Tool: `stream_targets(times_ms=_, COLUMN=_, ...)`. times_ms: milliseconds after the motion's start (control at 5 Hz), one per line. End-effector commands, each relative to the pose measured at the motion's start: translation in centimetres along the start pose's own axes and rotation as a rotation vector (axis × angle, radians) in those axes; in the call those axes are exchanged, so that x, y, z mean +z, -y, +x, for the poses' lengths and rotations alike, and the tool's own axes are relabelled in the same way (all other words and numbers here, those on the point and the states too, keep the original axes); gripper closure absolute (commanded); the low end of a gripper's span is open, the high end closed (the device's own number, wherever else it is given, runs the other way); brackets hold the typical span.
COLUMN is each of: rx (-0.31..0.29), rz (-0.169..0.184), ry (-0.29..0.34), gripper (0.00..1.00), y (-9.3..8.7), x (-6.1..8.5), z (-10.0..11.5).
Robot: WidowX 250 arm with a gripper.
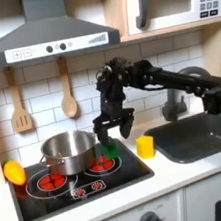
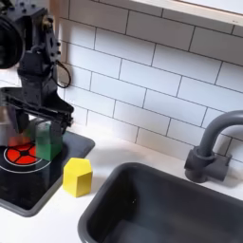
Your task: Reach green block
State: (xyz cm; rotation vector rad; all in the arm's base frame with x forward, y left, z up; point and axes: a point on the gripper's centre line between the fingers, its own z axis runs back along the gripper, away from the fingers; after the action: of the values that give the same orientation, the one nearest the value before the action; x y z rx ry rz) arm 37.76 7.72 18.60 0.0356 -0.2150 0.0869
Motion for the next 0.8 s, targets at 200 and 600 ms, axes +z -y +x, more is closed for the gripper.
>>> stream_targets(times_ms=200, rx=0.007, rz=-0.003, ry=-0.010, gripper=0.00, y=0.7, x=-1.0, z=0.9)
stream_targets(times_ms=600, rx=0.015, rz=0.011, ry=-0.025, gripper=0.00, y=0.7, x=-1.8, z=1.4)
